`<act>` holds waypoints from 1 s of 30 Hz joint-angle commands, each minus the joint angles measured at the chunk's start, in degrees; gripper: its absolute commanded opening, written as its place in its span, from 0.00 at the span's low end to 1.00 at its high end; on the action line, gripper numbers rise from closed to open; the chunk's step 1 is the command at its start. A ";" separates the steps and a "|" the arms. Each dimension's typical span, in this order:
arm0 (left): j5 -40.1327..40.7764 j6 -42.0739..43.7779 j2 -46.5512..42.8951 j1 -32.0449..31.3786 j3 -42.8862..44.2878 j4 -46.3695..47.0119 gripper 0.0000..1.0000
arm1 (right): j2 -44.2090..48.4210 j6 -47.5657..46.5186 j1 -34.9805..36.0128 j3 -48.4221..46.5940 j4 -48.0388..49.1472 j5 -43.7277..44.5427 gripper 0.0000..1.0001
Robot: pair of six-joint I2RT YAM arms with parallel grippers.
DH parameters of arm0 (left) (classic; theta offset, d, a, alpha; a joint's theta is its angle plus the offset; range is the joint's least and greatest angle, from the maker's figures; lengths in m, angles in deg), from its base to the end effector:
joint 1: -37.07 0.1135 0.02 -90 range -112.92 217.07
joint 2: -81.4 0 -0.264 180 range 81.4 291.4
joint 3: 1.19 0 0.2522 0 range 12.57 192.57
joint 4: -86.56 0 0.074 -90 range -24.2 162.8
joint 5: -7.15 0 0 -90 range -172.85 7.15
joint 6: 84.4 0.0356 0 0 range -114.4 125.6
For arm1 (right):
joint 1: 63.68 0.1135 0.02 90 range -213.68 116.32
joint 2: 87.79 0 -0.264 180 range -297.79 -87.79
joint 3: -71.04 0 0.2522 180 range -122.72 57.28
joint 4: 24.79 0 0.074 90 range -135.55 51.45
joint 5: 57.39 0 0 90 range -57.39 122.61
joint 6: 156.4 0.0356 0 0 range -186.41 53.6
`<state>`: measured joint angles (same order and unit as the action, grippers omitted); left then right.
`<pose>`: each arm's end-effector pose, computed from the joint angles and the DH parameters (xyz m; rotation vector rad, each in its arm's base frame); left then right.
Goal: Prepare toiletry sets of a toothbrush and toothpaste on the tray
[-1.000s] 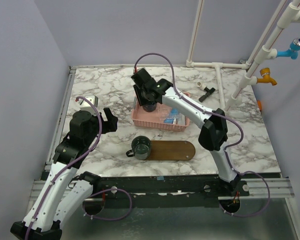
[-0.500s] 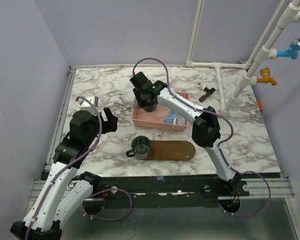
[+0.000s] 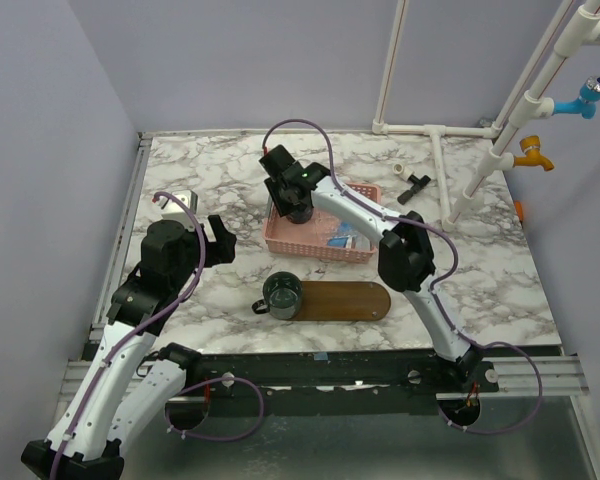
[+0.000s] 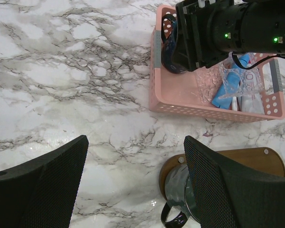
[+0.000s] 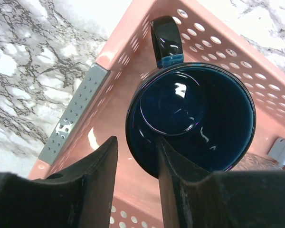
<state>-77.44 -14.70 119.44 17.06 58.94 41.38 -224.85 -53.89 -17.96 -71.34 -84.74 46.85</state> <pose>0.1387 -0.0470 0.3281 -0.0671 1.9889 -0.3646 0.3743 0.3713 0.2282 -0.6150 2.4085 0.1143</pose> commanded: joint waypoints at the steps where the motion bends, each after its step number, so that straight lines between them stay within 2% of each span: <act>1: -0.07 -0.10 0.10 -0.38 -0.49 -0.22 0.82 | -1.79 -1.63 -0.15 -0.93 0.50 -1.66 0.41; 5: -0.09 -0.10 0.02 -0.38 -0.49 -0.30 0.82 | -2.38 -1.99 -0.19 -0.66 0.53 -1.70 0.41; 15: 0.22 -0.07 -0.21 -0.38 -0.58 -0.40 0.82 | -3.36 -2.77 -0.19 -0.69 0.88 -1.28 0.23; 19: 0.30 -0.01 -0.18 -0.38 -0.57 -0.48 0.82 | -3.40 -3.11 -0.19 -0.46 1.00 -0.76 0.15; 23: 0.50 -0.01 -0.22 -0.38 -0.58 -0.44 0.82 | -2.55 -3.66 -0.18 0.36 1.78 -0.46 0.01; 30: 0.69 -0.01 -0.23 -0.38 -0.49 -0.48 0.82 | 2.92 -5.19 -0.18 3.50 5.41 -0.27 0.00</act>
<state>-77.44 -14.70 119.59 17.06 58.94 41.38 -225.35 -57.78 -18.05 -70.25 -82.23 46.56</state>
